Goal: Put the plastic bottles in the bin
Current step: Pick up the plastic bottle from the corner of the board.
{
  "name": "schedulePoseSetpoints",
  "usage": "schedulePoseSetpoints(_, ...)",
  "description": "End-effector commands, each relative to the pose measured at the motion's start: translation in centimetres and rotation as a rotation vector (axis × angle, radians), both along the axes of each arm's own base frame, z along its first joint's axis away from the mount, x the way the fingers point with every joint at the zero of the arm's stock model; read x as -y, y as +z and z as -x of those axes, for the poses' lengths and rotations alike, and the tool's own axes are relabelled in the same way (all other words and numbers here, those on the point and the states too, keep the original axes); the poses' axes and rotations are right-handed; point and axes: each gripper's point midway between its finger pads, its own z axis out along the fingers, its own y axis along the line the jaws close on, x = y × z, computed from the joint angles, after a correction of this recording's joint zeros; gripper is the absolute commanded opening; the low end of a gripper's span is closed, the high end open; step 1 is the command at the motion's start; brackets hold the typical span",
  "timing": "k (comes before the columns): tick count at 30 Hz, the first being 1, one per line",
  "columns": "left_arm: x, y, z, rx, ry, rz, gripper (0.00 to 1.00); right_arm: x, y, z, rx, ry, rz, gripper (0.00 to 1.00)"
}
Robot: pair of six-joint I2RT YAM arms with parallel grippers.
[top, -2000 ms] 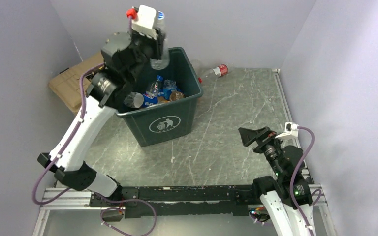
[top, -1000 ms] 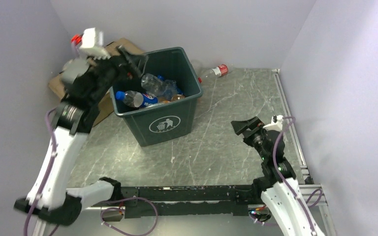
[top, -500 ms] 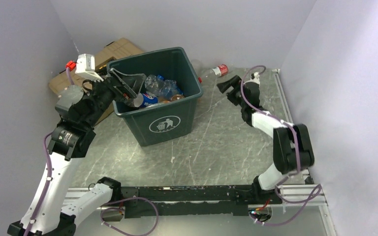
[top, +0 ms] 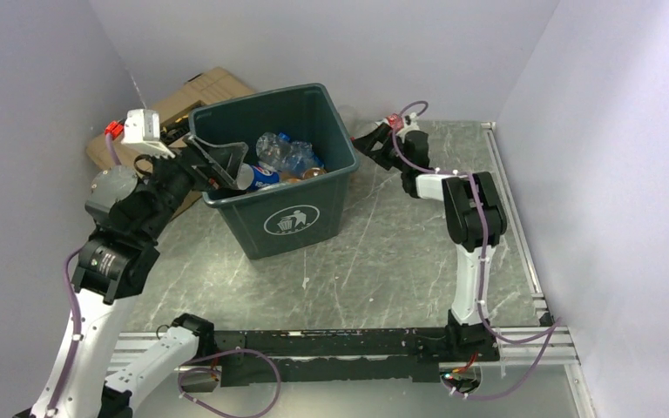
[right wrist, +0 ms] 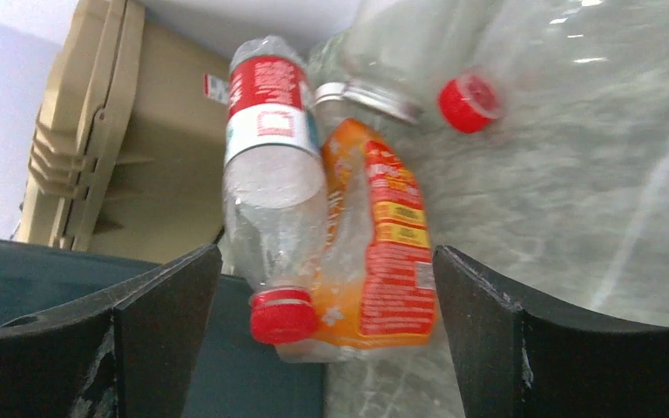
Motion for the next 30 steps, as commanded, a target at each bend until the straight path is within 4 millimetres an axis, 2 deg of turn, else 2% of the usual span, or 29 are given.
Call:
schedulePoseSetpoints(1, -0.9, 0.4, 0.0, 0.035, 0.044, -0.034, 1.00, -3.5, 3.9, -0.6, 0.148, 0.065, 0.008, 0.99)
schedulePoseSetpoints(6, -0.9, 0.2, -0.1, 0.019, 0.044, -0.054, 0.99, -5.1, 2.3, -0.8, 0.127, 0.062, 0.037, 0.99)
schedulePoseSetpoints(9, -0.9, -0.2, -0.2, 0.012, 0.045, -0.054, 0.99, -5.8, 1.6, -0.7, 0.118, 0.063, 0.053, 0.96)
schedulePoseSetpoints(15, -0.8, -0.8, -0.4, -0.005, 0.044, -0.048, 0.99, -5.9, -0.2, -0.6, 0.083, 0.052, 0.117, 0.90)
schedulePoseSetpoints(20, -0.6, -1.2, -0.7, -0.016, 0.041, -0.043, 0.99, -6.2, -1.4, 0.3, 0.092, 0.060, 0.203, 0.82)
schedulePoseSetpoints(26, -0.6, -1.5, -0.7, -0.026, 0.041, -0.033, 1.00, -6.4, -1.8, 0.5, 0.101, 0.052, 0.252, 0.67)
schedulePoseSetpoints(30, -0.7, -1.5, -0.4, -0.027, 0.041, -0.032, 0.99, -6.0, -1.1, 0.3, 0.120, 0.032, 0.267, 0.60)
